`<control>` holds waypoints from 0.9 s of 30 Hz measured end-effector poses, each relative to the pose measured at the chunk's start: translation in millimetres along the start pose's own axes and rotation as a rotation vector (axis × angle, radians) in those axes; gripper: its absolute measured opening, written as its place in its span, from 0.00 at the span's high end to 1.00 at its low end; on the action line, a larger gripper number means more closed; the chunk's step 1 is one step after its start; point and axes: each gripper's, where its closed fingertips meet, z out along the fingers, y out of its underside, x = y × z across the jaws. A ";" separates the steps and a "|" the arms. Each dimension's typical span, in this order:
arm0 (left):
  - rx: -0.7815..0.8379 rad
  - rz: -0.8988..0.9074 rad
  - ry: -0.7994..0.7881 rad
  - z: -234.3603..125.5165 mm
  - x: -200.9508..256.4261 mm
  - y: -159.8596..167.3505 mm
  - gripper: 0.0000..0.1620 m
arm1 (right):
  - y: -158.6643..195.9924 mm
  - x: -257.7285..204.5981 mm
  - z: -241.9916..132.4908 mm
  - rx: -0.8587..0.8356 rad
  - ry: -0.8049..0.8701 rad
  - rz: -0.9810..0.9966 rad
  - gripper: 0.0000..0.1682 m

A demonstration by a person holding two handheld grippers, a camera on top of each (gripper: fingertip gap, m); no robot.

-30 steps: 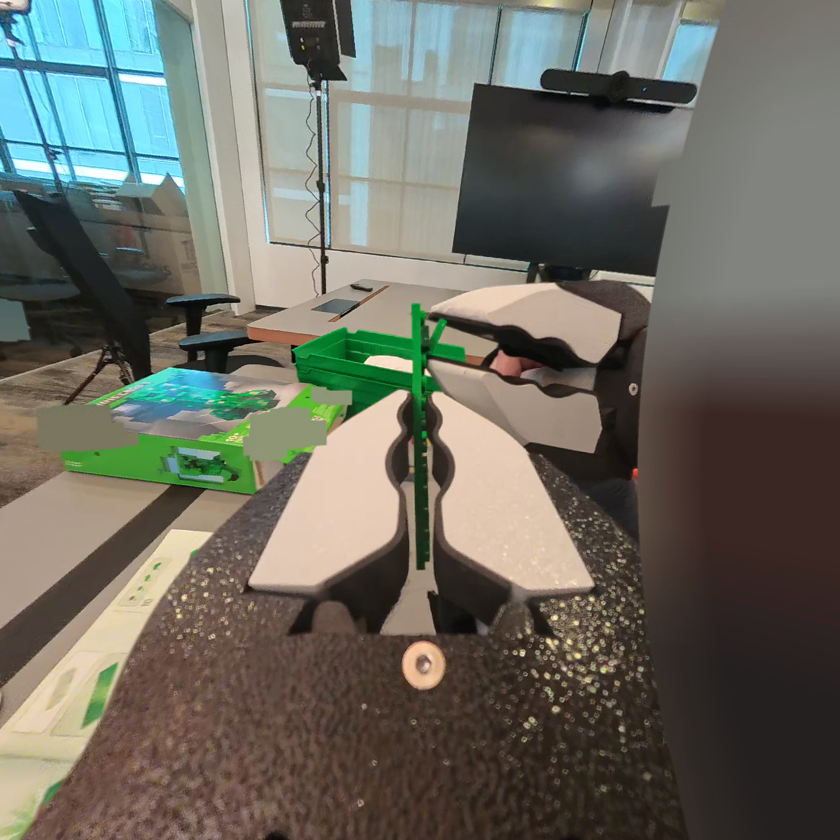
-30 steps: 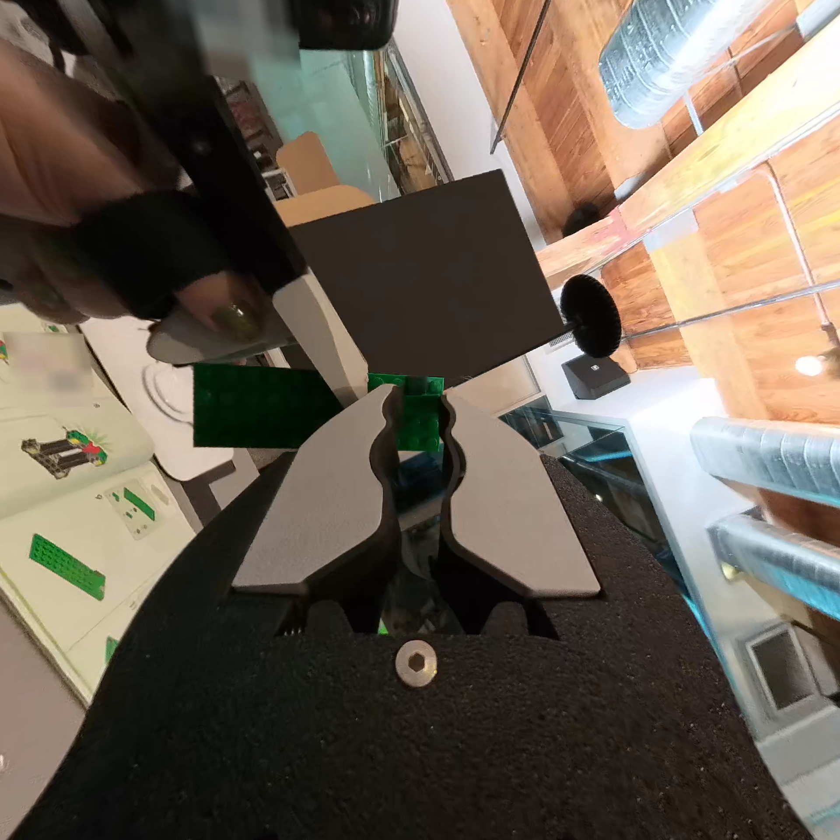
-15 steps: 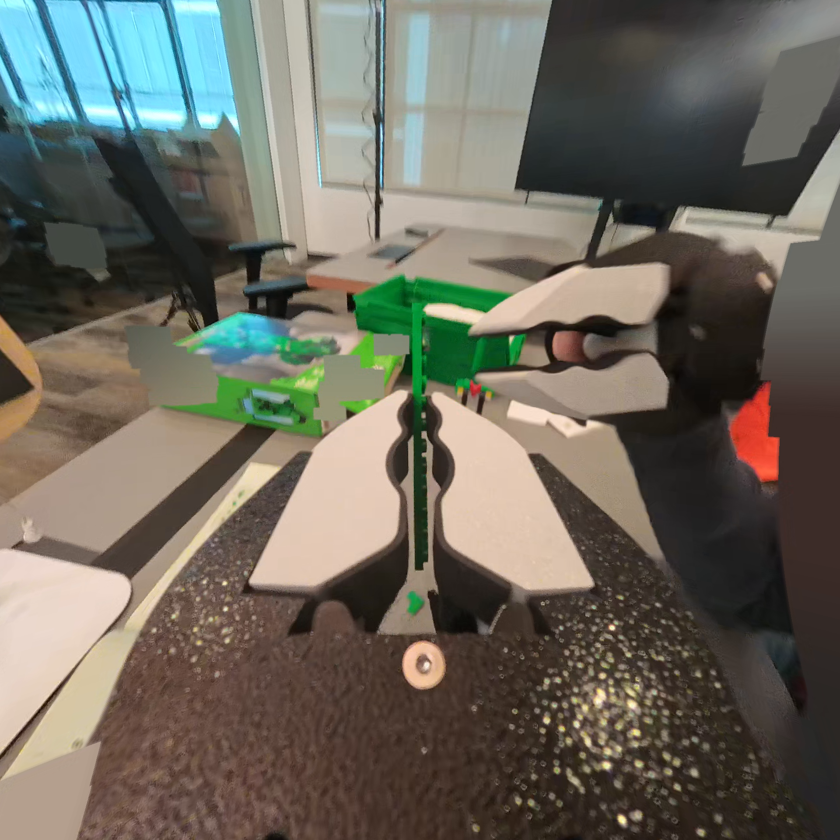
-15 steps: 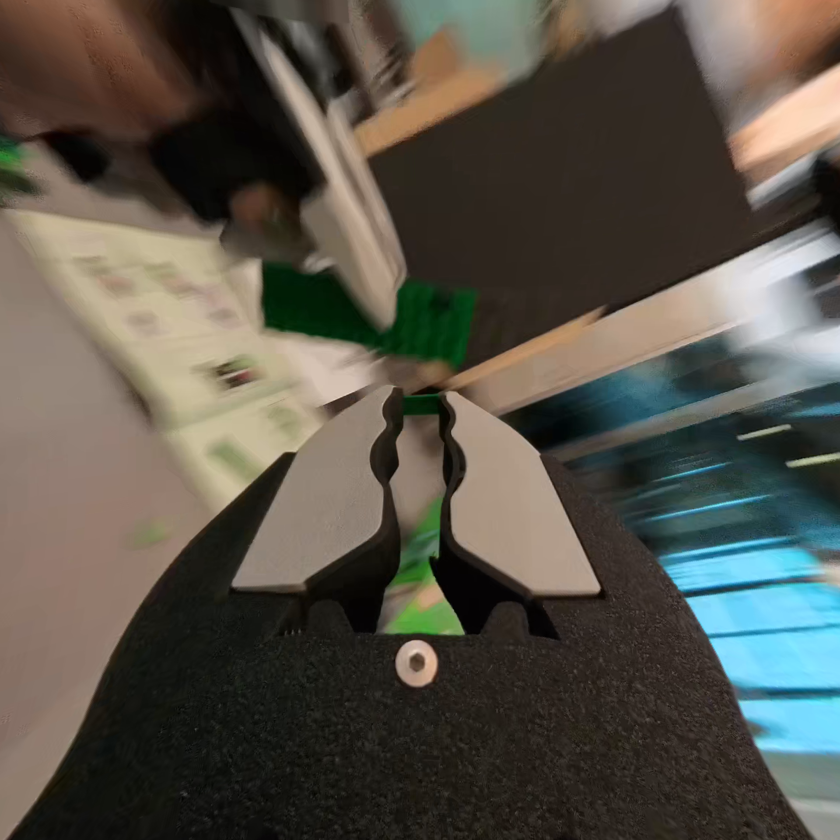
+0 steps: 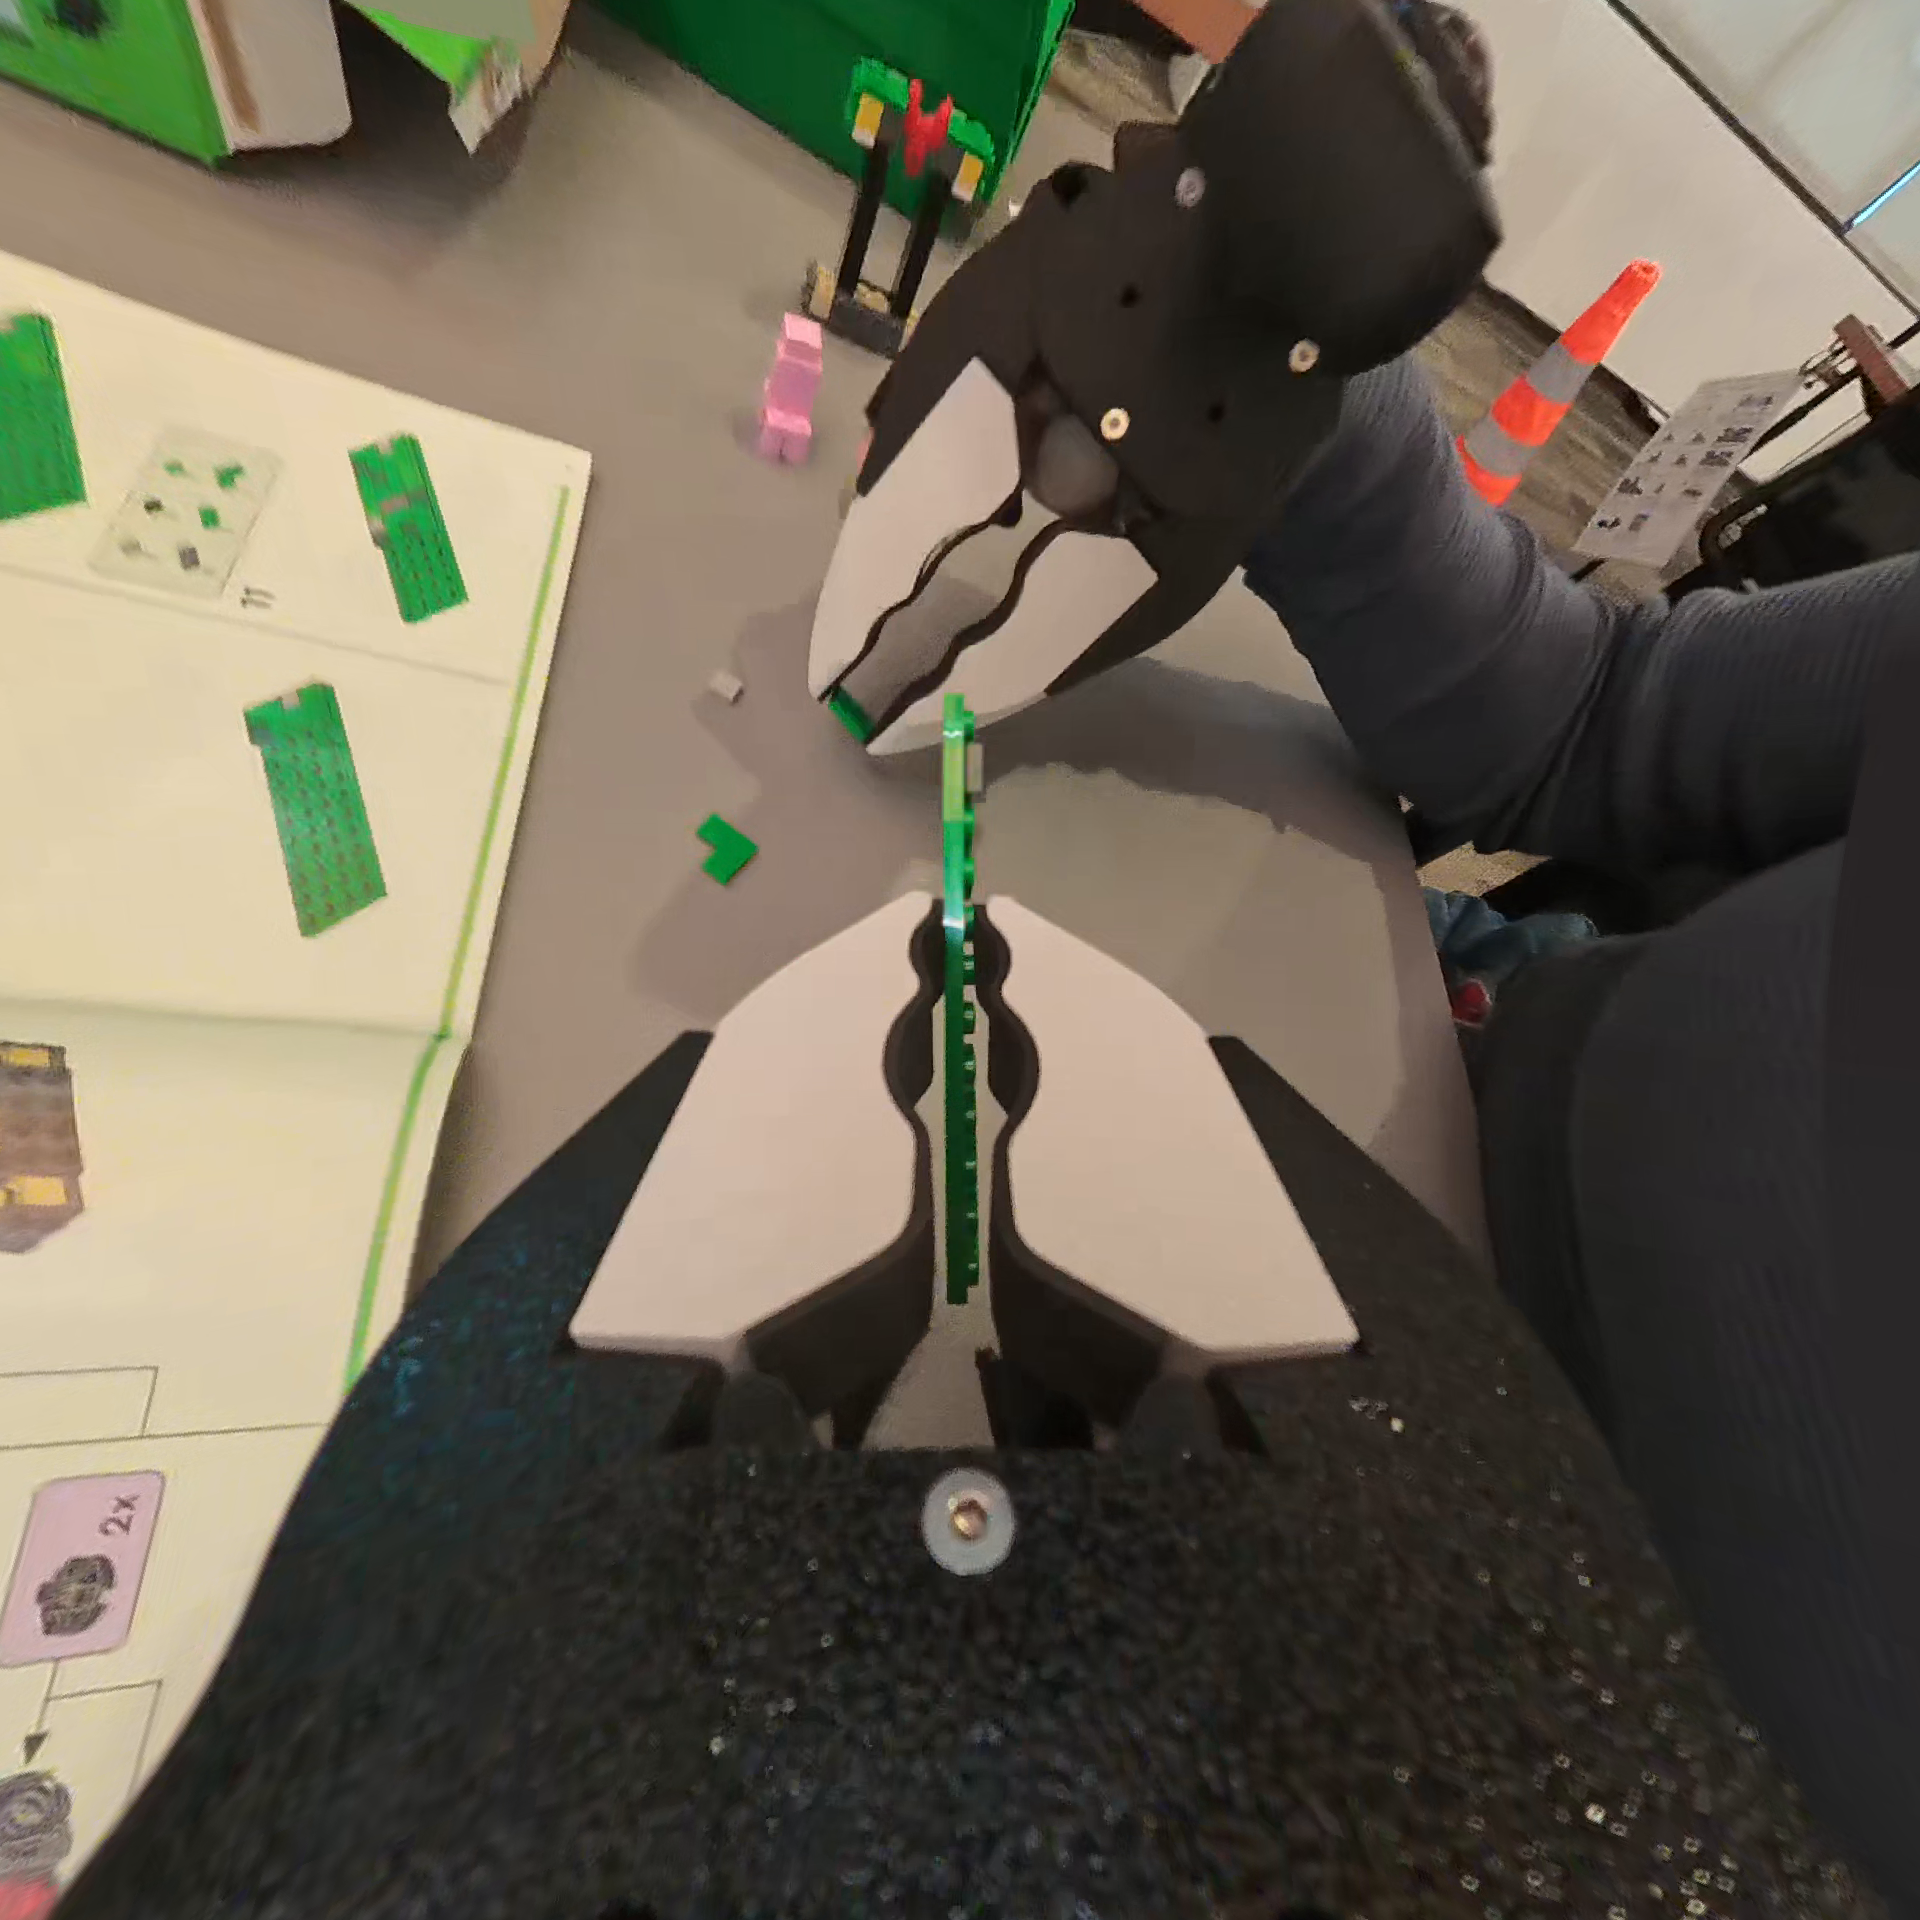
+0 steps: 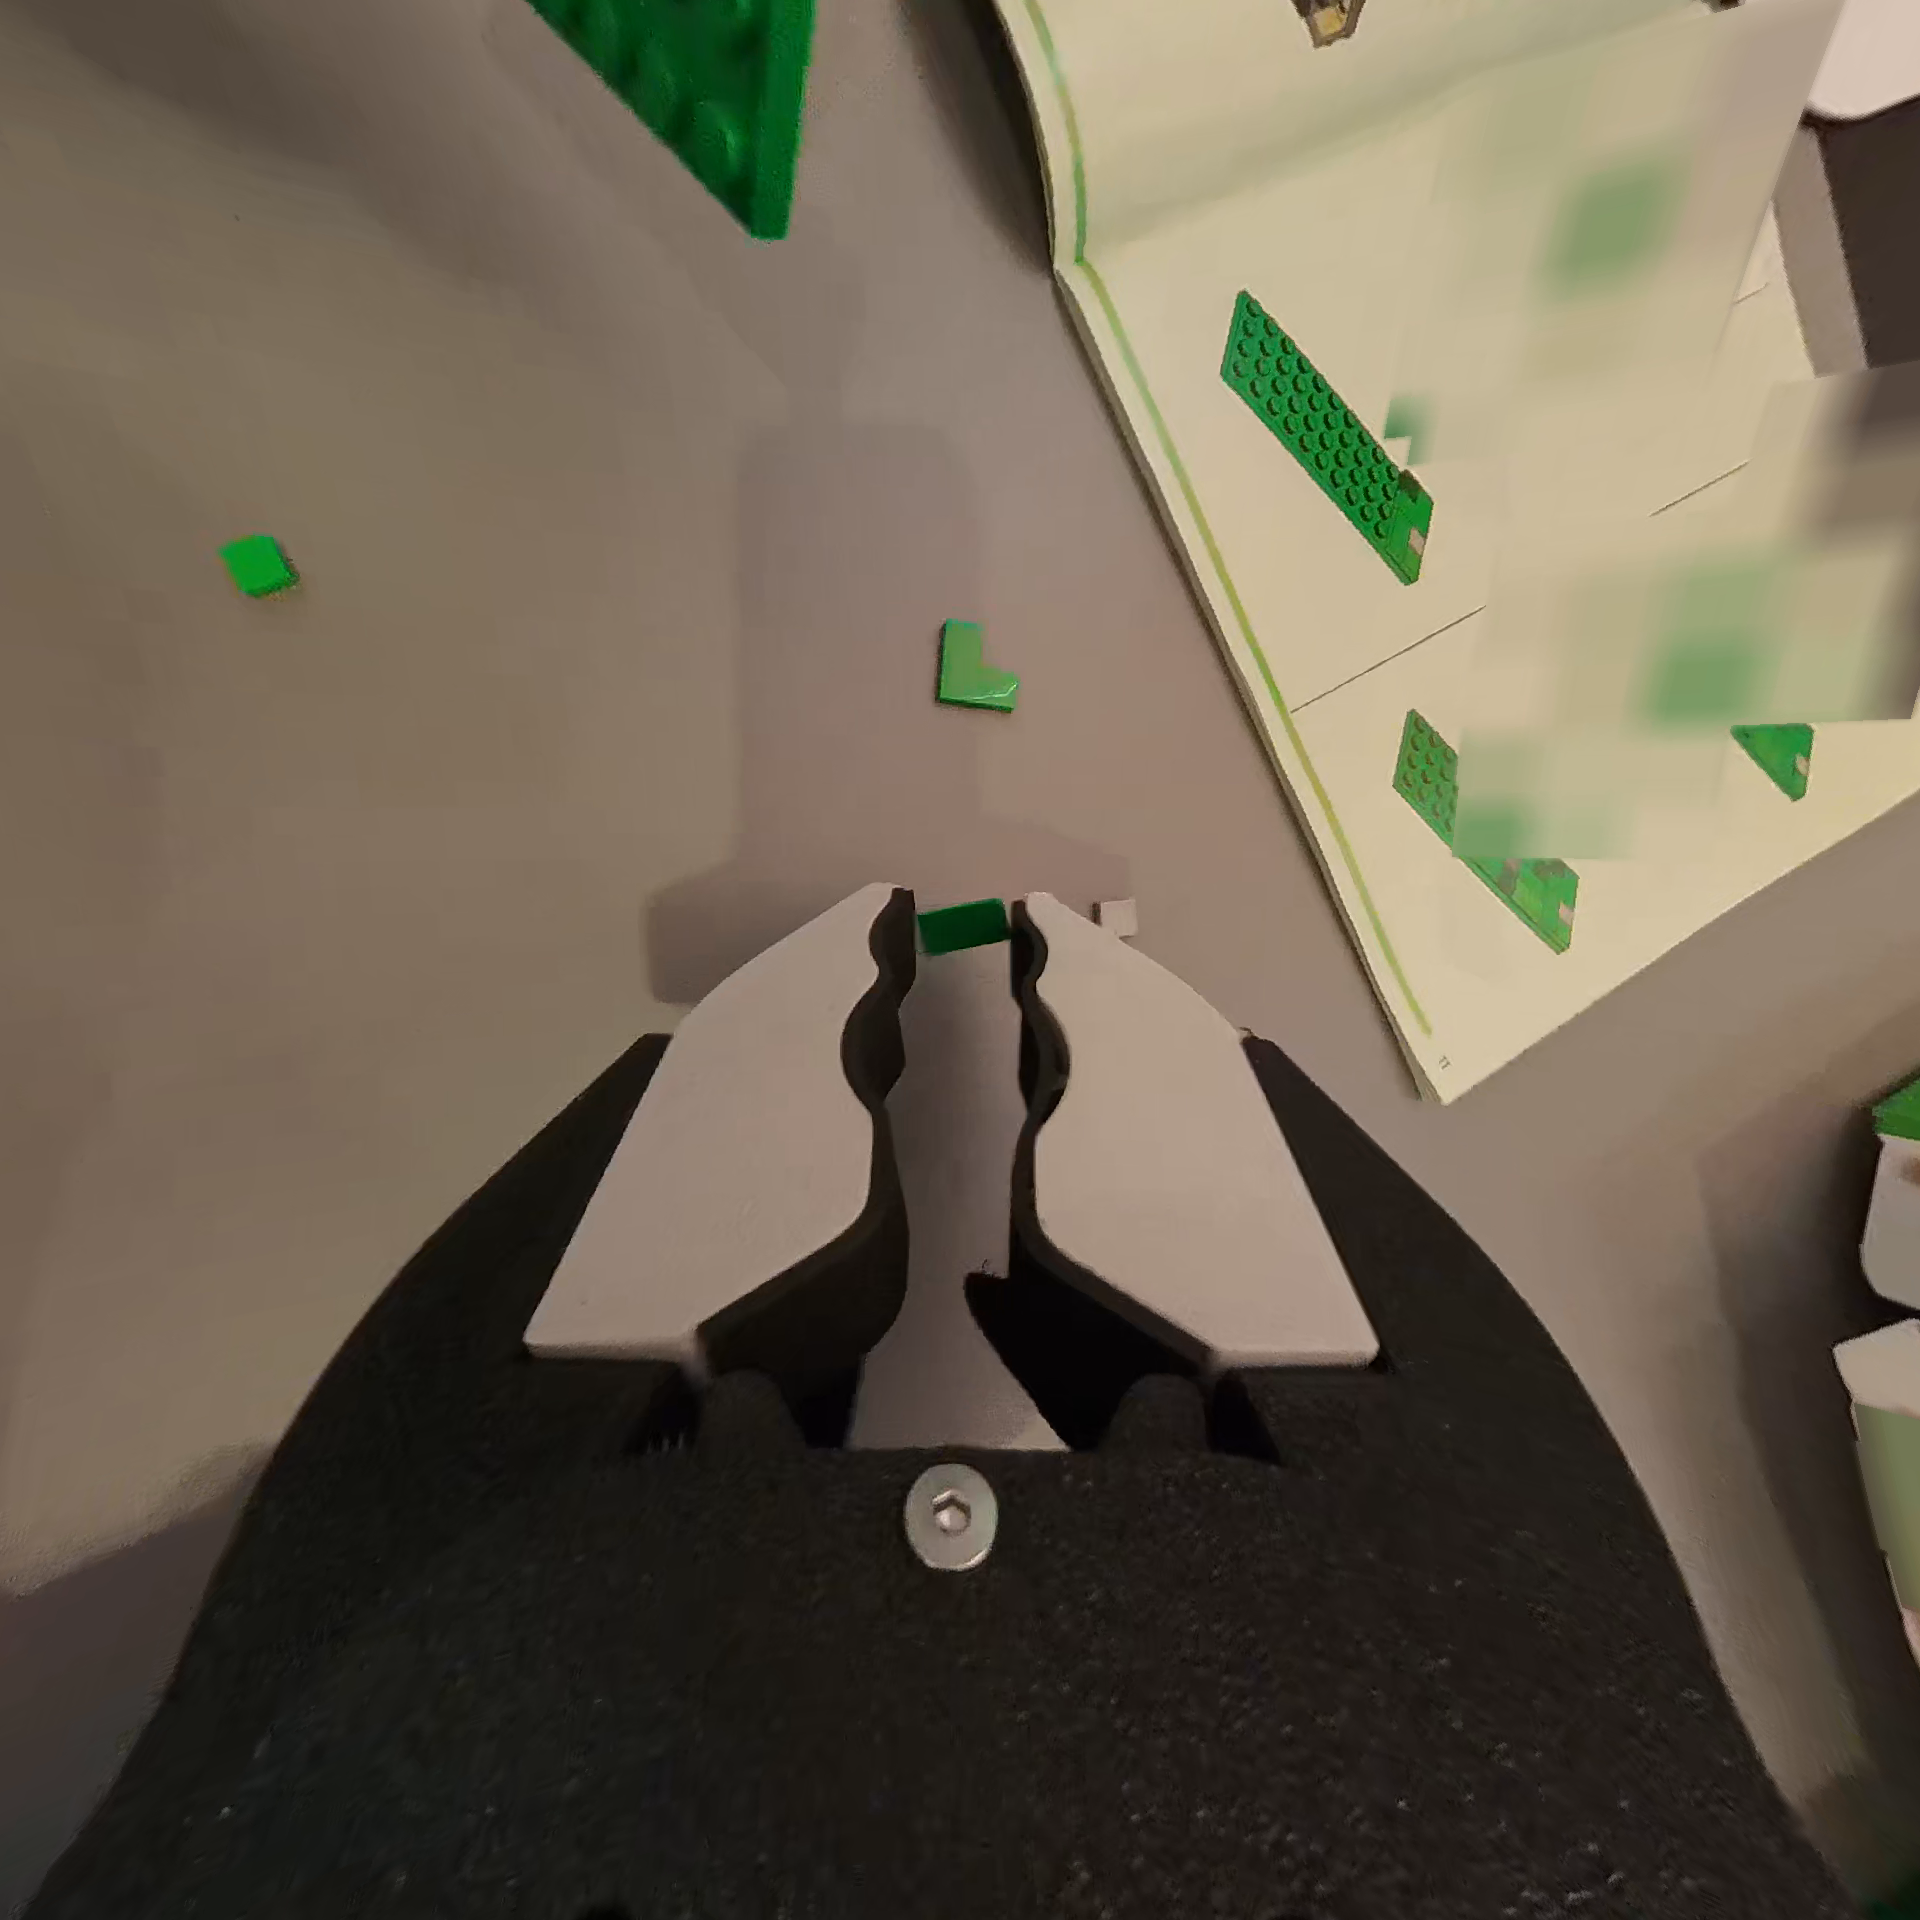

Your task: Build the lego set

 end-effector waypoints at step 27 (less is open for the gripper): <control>-0.001 0.544 -0.356 44.7 -8.6 15.7 0.55 | -69.5 -20.6 -39.3 0.773 -0.571 0.709 0.98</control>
